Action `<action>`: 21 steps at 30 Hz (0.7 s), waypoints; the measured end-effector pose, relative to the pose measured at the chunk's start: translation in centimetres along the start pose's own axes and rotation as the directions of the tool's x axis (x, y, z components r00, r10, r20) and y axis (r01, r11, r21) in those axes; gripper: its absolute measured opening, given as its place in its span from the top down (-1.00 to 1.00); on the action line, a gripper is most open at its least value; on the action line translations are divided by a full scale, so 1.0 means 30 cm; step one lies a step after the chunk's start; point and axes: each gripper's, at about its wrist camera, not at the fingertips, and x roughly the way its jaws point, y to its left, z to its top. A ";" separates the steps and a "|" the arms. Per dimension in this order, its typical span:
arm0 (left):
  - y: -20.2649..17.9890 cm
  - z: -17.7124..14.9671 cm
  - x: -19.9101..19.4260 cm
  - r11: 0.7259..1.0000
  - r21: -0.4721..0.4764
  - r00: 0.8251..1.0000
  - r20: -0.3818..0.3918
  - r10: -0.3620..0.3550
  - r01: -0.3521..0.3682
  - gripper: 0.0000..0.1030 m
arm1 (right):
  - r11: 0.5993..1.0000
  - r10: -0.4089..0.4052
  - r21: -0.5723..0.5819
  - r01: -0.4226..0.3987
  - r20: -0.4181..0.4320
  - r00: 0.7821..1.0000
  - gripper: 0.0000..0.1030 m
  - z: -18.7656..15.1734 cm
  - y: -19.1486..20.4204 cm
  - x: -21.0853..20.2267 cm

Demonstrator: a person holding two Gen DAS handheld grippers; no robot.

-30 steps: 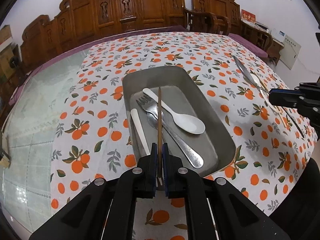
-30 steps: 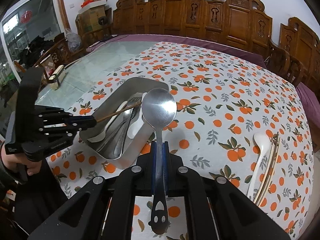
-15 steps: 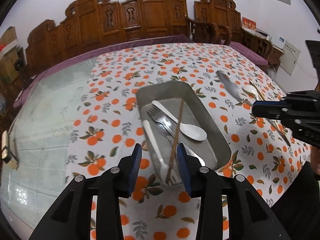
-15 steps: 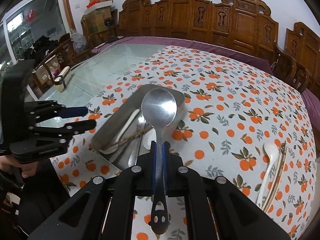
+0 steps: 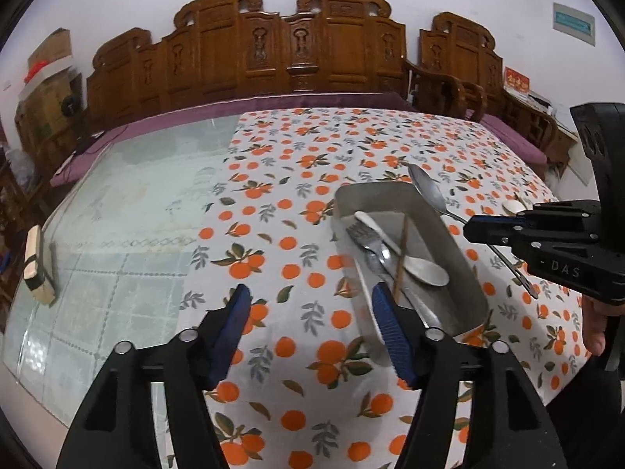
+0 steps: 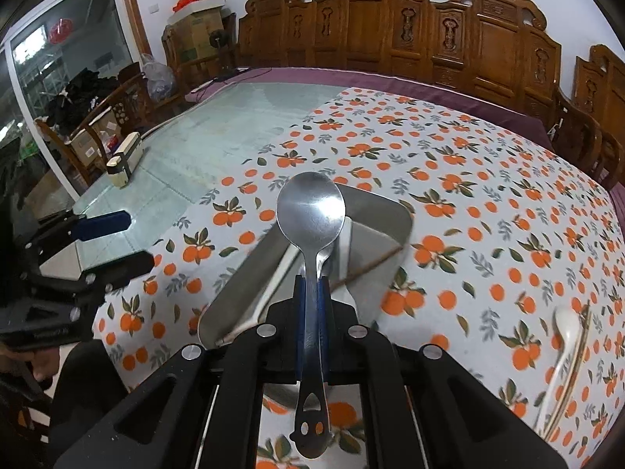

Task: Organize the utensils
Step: 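Lower the metal spoon into the tray and open the right gripper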

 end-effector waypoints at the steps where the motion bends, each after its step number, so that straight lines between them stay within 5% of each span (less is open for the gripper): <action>1: 0.007 -0.001 0.004 1.000 -0.005 1.000 -0.001 0.003 -0.003 -0.27 | 1.000 0.000 0.002 0.000 -0.005 1.000 0.86 0.008 0.004 0.013; 4: 0.025 -0.002 0.008 1.000 -0.021 1.000 -0.005 0.001 -0.001 -0.32 | 1.000 -0.004 0.010 0.004 -0.019 1.000 0.86 0.028 0.017 0.065; 7: 0.039 -0.001 0.005 0.999 -0.038 1.000 0.006 -0.007 0.007 -0.63 | 0.999 -0.008 0.041 0.009 -0.033 0.999 0.86 0.039 0.014 0.117; 21: 0.056 0.002 0.005 0.998 -0.063 1.000 0.013 0.009 -0.009 -0.65 | 0.994 0.015 0.109 -0.004 -0.105 0.994 0.85 -0.013 0.015 0.241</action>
